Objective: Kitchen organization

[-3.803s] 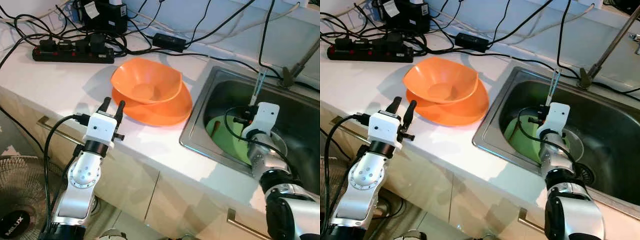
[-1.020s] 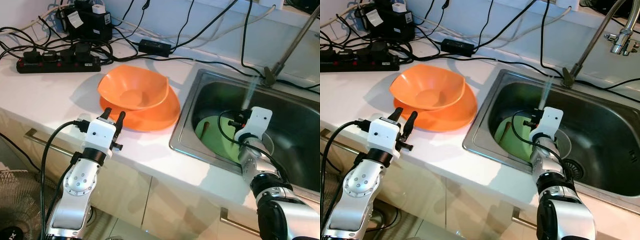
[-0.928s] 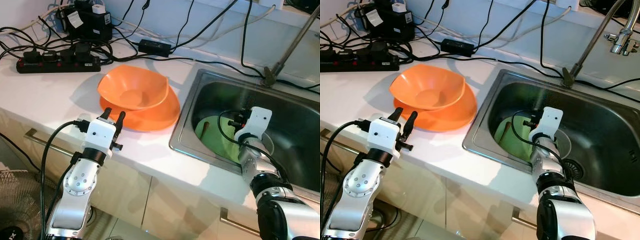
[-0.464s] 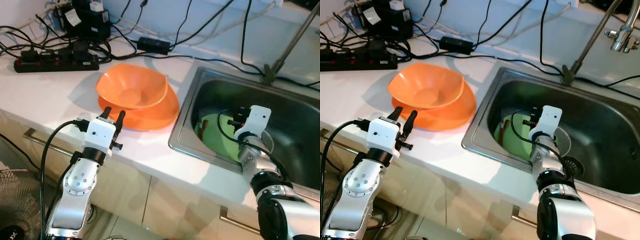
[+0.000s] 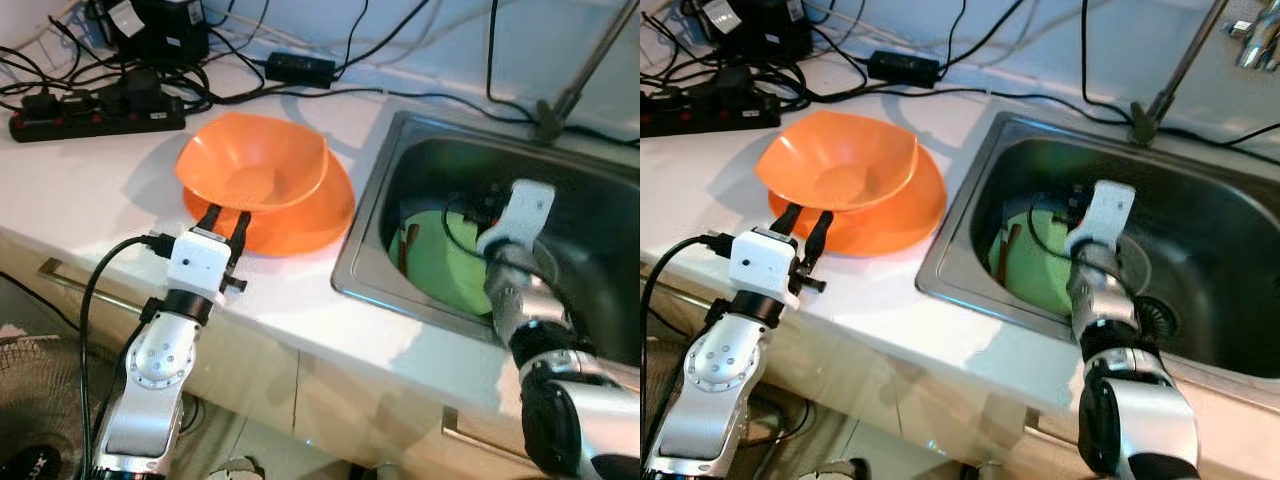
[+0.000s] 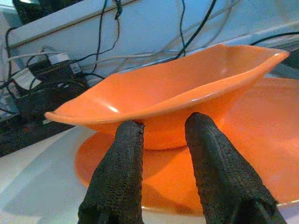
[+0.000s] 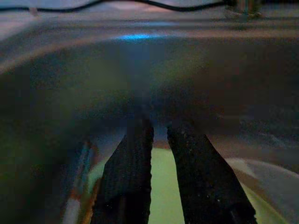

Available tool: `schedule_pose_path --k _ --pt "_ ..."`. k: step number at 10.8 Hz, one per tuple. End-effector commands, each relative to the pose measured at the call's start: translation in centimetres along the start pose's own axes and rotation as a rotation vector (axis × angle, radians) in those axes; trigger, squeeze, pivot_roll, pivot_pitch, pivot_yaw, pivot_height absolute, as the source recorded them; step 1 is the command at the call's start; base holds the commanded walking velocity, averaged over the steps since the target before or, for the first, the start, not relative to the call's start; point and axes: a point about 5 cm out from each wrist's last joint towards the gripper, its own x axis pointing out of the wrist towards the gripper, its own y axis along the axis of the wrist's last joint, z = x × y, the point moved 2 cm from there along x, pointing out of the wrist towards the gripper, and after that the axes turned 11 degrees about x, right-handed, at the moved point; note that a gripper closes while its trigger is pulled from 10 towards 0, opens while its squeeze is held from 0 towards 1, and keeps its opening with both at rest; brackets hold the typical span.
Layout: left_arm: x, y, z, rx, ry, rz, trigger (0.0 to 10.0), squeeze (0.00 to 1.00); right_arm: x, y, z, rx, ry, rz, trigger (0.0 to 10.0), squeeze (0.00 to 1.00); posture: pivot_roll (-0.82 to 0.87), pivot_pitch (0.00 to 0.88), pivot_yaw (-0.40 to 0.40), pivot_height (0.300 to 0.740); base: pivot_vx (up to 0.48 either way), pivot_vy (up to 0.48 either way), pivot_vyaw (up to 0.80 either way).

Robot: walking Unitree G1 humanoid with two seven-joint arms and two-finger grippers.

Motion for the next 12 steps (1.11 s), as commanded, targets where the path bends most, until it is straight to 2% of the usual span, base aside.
schedule_pose_path --k 1,2,4,6,12 --pt "-0.3 -1.0 0.9 -0.004 -0.035 -0.053 10.0 0.00 0.3 1.0 -0.5 0.006 0.010 0.023 10.0 0.00 0.13 0.087 -0.088 0.740 0.000 0.000 0.00" --pt "-0.3 -1.0 0.9 -0.004 -0.035 -0.053 10.0 0.00 0.4 1.7 -0.9 0.015 0.020 0.043 10.0 0.00 0.13 0.084 -0.092 0.740 0.000 0.000 0.00" --pt "-0.5 -1.2 1.1 -0.005 -0.037 -0.054 10.0 0.00 0.8 4.9 -2.2 0.032 0.056 0.141 10.0 0.00 0.12 0.061 -0.093 0.740 0.000 0.000 0.00" --pt "-0.4 -1.3 1.3 -0.006 -0.040 -0.052 10.0 0.00 0.7 6.3 -2.8 0.042 0.073 0.186 10.0 0.00 0.12 0.031 -0.090 0.740 0.000 0.000 0.00" --pt "0.8 -1.3 1.4 -0.005 -0.043 -0.025 10.0 0.00 0.5 5.2 -2.5 0.075 0.039 0.172 10.0 0.00 0.15 0.000 -0.076 0.740 0.000 0.000 0.00"
